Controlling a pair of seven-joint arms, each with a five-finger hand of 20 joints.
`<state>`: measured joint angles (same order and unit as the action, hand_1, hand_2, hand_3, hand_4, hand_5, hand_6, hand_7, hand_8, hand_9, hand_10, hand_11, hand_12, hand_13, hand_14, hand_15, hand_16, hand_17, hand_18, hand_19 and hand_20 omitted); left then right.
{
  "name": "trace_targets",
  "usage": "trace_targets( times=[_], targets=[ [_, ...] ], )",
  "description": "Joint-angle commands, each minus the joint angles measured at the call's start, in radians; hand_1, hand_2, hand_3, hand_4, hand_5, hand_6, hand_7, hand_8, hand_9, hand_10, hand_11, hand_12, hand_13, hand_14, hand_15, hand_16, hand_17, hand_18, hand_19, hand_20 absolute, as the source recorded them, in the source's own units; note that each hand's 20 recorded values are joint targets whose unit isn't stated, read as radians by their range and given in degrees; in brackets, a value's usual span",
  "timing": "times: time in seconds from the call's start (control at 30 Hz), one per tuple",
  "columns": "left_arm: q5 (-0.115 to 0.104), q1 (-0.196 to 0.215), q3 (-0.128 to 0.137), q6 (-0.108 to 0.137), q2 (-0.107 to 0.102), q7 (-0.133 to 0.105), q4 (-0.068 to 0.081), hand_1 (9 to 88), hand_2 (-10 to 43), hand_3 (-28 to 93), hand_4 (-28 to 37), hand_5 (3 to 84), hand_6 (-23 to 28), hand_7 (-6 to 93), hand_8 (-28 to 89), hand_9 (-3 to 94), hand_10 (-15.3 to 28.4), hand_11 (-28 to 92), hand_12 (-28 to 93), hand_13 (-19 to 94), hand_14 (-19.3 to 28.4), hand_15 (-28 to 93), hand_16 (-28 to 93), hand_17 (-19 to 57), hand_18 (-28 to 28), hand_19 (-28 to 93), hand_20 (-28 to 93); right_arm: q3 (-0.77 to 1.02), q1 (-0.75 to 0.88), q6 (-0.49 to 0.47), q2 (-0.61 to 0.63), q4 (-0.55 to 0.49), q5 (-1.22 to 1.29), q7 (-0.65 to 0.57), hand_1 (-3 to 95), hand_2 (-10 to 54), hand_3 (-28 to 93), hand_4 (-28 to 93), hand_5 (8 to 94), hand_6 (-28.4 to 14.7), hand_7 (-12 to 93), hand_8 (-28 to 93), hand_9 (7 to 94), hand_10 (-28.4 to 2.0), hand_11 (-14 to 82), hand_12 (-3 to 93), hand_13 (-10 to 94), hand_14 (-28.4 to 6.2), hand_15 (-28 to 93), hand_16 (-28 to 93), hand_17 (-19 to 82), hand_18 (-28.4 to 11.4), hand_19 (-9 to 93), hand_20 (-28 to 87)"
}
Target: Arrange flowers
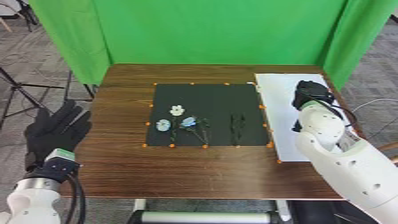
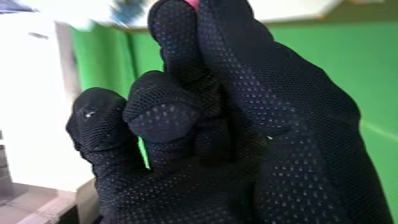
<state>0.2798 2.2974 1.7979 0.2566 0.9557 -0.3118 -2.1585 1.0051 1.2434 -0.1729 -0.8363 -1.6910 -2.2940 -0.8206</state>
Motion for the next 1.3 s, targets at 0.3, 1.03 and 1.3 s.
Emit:
trace_targets(
  times=[0.3,1.03,1.3],
  targets=[
    [0.011,-0.013,-0.011,-0.005,0.007,0.036,0.005,28.0,9.2,71,-27.7,37.4,7.4,17.7,-10,31.4,14.2,23,11,22,15.2,39,-8,-5.8,13.5,27,9,-0.107,-0.090,0.015,-0.243,-0.119,0.131,0.033,65.8,-9.5,69,-28,75.7,-0.3,39,17,84.6,-8.5,19.0,55.9,78,-7.6,69,44,49,-23.5,93,44],
    [0.006,-0.045,-0.027,0.001,-0.008,0.041,0.017,28.0,9.2,71,-27.8,37.6,7.6,17.8,-10,31.4,14.3,23,11,22,15.4,39,-7,-5.8,13.6,27,9,-0.230,-0.118,0.057,-0.423,0.019,0.129,0.042,65.8,-9.5,69,-28,74.7,-0.5,40,17,83.6,-9.1,19.6,55.1,77,-8.1,69,43,48,-23.3,93,43],
    [0.009,-0.056,-0.036,-0.005,-0.006,0.047,0.022,28.0,9.3,71,-27.7,37.8,7.7,17.7,-10,31.5,14.1,23,11,22,15.3,39,-7,-5.9,13.6,27,9,-0.235,-0.110,0.056,-0.437,0.036,0.120,0.055,63.5,-9.5,71,-28,71.8,-0.8,41,13,82.2,-9.8,18.4,51.3,75,-8.0,67,45,46,-23.5,93,41]
  ],
)
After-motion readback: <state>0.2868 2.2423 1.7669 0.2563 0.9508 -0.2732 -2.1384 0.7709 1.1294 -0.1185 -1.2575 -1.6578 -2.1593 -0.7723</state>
